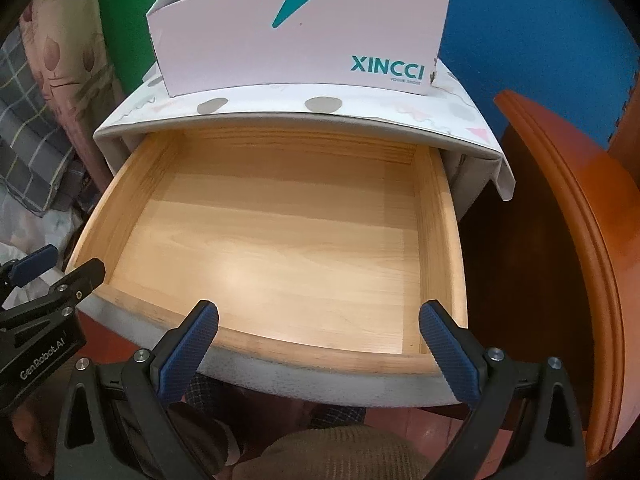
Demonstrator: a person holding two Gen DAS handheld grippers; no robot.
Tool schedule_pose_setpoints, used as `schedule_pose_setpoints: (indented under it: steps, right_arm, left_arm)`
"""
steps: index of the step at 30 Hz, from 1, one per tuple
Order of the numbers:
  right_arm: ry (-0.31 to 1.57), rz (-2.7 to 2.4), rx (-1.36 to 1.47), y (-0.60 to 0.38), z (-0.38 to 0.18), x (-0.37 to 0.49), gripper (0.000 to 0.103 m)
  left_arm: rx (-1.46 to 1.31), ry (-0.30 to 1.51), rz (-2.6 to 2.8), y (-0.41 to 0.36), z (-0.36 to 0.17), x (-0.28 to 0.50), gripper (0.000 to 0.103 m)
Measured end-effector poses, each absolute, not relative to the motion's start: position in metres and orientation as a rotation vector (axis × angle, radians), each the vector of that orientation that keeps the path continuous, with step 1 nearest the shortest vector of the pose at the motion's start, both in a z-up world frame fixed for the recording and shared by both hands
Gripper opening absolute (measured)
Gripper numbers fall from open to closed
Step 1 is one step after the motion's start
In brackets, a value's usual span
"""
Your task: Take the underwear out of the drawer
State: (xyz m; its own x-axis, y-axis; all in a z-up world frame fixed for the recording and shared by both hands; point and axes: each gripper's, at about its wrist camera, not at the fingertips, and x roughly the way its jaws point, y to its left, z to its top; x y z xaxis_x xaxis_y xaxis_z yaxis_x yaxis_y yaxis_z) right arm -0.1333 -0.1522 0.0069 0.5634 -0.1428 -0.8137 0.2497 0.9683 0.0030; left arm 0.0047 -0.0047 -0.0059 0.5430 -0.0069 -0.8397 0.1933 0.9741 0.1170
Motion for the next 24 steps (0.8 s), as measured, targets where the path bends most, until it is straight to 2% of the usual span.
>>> schedule_pose_setpoints:
  steps: [24]
  right_arm:
    - [0.969, -0.236, 0.124, -0.1529, 0.0031, -0.1322, 0.099]
  left_arm:
    - [0.217, 0.981, -0.151, -0.0098, -0.0076, 0.0012, 0.064]
